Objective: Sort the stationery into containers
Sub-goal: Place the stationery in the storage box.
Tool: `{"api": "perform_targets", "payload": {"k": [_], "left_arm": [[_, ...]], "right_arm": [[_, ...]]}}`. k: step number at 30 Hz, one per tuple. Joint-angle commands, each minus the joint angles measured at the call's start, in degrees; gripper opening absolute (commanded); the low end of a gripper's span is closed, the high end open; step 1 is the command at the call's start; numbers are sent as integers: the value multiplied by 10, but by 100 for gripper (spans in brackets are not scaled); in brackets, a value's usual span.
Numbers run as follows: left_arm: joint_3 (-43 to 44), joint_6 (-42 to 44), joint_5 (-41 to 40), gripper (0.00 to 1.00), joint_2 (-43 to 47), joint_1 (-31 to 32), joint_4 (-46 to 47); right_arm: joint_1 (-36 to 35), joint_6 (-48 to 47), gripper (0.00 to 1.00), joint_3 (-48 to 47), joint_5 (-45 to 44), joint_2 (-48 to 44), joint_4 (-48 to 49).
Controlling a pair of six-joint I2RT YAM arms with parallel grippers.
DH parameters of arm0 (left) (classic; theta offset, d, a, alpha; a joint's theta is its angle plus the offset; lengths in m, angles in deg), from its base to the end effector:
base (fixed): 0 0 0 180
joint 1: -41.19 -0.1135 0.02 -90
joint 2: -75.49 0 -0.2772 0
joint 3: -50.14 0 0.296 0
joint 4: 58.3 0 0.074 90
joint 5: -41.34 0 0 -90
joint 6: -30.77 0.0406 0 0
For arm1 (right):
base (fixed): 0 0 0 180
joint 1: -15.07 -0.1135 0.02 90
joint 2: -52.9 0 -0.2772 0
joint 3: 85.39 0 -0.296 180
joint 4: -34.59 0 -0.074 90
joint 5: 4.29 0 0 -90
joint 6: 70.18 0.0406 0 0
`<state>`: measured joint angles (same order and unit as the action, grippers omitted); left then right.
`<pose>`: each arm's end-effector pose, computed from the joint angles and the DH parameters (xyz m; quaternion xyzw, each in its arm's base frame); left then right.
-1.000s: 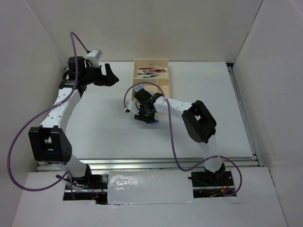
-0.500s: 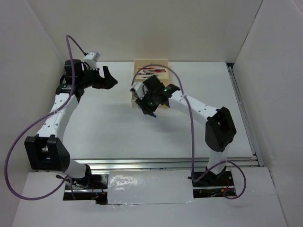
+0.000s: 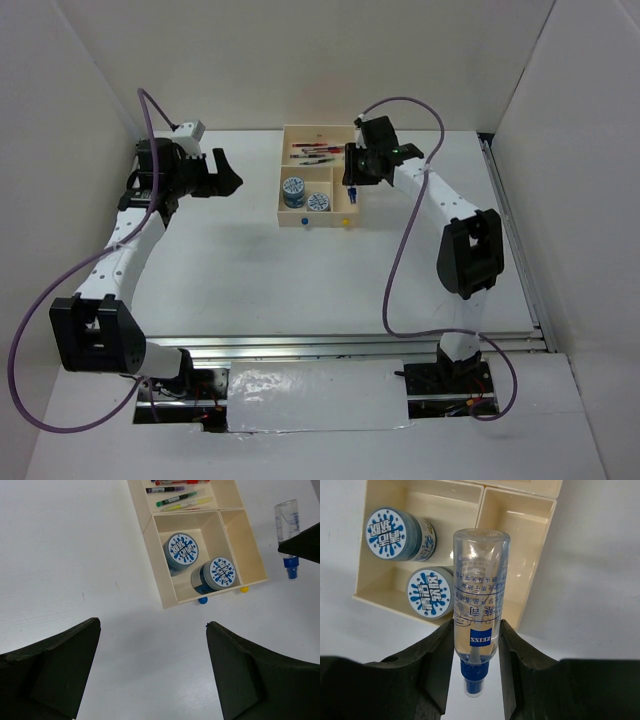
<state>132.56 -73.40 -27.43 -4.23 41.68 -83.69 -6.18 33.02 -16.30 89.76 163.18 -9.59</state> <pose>0.3693 -0.0179 0.3571 0.0039 0.8245 -0.2216 0.5207 0.4603 0.1821 0.2979 -0.0784 0.9151 0.1477 0.3668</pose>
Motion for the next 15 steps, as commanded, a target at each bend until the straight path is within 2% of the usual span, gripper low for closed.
{"api": "perform_targets", "payload": {"k": [1, 6, 15], "left_arm": [[-7, -22, -7, 99, 16, -18, 24], [-13, -37, 3, 99, 10, -23, 32], [-12, -41, 12, 99, -3, -30, 35]], "right_arm": [[-5, 43, 0, -52, -5, 32, 22], [2, 40, 0, -113, 3, 87, 5], [3, 27, 0, -128, 5, 141, 4]]}}
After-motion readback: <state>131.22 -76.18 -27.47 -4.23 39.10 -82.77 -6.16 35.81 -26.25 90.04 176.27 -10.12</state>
